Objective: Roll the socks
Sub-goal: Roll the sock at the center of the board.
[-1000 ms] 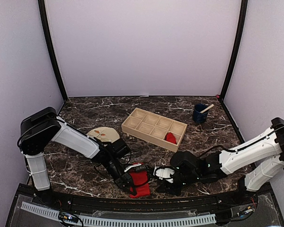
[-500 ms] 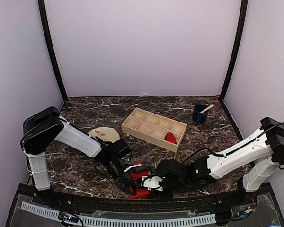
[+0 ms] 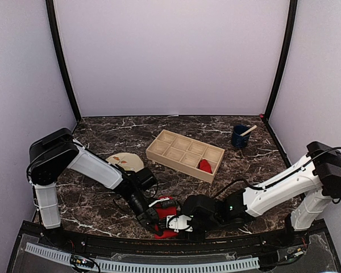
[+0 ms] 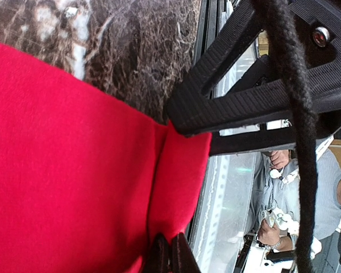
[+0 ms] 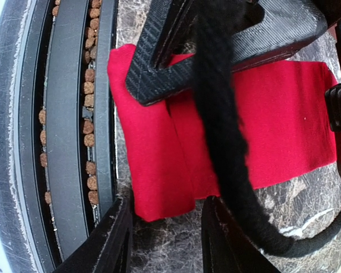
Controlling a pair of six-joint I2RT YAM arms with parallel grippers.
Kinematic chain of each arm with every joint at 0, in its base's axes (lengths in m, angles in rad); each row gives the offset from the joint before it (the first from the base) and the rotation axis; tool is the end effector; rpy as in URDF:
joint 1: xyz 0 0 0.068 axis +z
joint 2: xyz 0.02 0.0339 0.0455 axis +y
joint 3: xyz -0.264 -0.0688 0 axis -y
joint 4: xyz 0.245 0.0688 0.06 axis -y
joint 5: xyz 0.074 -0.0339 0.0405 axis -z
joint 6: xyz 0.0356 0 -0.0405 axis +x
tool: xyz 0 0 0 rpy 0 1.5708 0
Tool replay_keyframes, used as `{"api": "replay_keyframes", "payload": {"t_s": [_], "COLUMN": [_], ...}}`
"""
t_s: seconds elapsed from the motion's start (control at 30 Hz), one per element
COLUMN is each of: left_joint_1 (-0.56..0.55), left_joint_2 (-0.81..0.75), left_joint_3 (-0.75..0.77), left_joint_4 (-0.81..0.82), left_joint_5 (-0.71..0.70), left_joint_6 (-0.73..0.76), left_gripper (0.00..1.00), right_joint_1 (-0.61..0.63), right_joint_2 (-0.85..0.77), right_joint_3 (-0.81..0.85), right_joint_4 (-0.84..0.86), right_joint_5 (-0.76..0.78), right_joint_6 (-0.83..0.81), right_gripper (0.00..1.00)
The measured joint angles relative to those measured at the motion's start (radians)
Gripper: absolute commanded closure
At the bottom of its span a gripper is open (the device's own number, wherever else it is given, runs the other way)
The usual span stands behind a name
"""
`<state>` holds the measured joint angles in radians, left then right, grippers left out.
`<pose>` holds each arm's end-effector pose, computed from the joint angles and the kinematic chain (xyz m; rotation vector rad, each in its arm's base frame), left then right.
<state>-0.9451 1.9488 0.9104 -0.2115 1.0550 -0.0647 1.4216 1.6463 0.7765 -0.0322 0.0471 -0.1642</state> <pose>0.1637 -0.2794 0.0913 -1.2750 -2.1553 1.4664 0.0480 0.3080 0.1423 -1.7907 1.7931 0.4695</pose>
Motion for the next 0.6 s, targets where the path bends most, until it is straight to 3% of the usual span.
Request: {"api": "replay_keyframes", "payload": {"t_s": [0.37,0.6], "left_joint_1": [0.001,0.001], "left_joint_2": [0.005,0.006], "left_joint_3": [0.006,0.006], "left_joint_4": [-0.009,-0.009], "left_joint_5": [0.005,0.007], "left_joint_6": [0.007,0.007], "left_gripper": [1.00,1.00], "right_joint_1": [0.001,0.001], "right_joint_2": [0.030,0.046], "right_joint_3": [0.026,0.031], "right_joint_4": [-0.011,-0.014], "right_joint_5": [0.006,0.005], "right_joint_6": [-0.037,-0.046], "right_gripper": [0.63,0.76]}}
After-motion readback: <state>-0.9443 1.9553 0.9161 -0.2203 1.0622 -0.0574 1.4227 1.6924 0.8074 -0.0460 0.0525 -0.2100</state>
